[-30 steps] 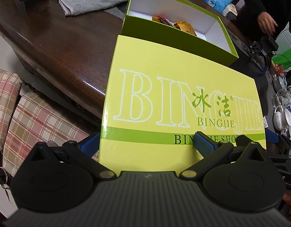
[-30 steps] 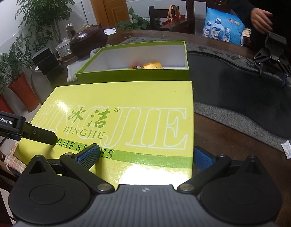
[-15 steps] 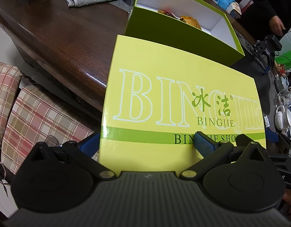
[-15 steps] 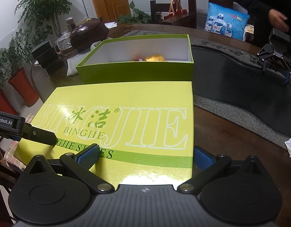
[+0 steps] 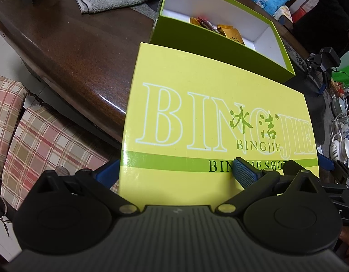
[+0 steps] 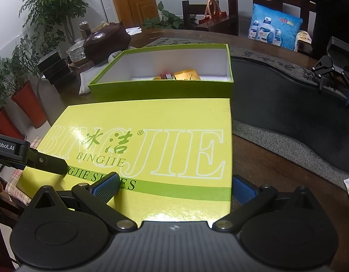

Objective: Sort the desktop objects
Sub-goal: 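Lower the yellow lid onto the green box rim with both grippers, then press the lid down over the box rim with both grippers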

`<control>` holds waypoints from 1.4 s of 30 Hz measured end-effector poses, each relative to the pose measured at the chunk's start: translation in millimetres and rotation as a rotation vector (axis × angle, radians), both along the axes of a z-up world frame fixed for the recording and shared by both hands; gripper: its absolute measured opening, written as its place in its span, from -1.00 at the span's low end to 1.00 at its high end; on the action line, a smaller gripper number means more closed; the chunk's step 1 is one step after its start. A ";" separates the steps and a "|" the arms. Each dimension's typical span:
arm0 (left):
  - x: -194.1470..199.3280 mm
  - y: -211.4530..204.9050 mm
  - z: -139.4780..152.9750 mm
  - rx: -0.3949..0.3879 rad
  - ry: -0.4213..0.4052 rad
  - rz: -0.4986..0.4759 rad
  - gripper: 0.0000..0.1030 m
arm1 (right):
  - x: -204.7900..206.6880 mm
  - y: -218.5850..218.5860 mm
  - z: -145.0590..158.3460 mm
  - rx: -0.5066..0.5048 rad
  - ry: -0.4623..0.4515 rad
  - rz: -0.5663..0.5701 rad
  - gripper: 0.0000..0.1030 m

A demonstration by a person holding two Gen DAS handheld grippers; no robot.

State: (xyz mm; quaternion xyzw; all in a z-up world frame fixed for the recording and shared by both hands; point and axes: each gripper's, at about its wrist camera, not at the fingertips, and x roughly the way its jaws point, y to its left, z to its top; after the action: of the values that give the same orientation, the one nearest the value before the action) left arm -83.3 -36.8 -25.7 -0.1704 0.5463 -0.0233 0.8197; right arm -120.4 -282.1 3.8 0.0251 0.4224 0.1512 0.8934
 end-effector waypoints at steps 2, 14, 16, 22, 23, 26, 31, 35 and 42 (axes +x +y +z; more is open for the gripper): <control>1.5 -0.7 3.9 0.002 -0.010 0.001 1.00 | 2.2 -1.2 2.5 0.002 -0.006 0.001 1.00; 11.4 1.8 33.1 0.018 -0.092 0.005 1.00 | 12.5 -3.2 29.9 0.010 -0.082 0.012 1.00; 14.0 2.7 37.5 0.024 -0.106 0.005 1.00 | 16.6 -3.4 34.7 0.014 -0.098 0.015 1.00; 26.2 5.6 47.7 0.034 -0.143 0.015 1.00 | 31.2 -0.9 44.3 0.021 -0.133 0.022 1.00; 28.5 5.8 49.1 0.037 -0.150 0.016 1.00 | 33.9 -0.8 45.6 0.022 -0.139 0.023 1.00; 38.0 6.0 53.5 0.045 -0.167 0.019 1.00 | 44.6 -0.2 48.7 0.027 -0.152 0.025 1.00; 60.2 5.6 58.8 0.056 -0.195 0.023 1.00 | 67.6 -0.5 51.3 0.034 -0.173 0.024 1.00; 82.0 2.2 61.1 0.064 -0.208 0.019 1.00 | 88.2 -2.9 51.1 0.038 -0.185 0.023 1.00; 126.4 -3.5 53.8 0.061 -0.214 0.022 1.00 | 135.1 -10.4 44.5 0.041 -0.184 0.019 1.00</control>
State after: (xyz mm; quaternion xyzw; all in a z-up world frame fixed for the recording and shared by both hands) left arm 43.1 -40.3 28.2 -0.1481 0.4542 -0.0156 0.8784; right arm 14.6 -292.5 48.3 0.0254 0.3357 0.1701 0.9261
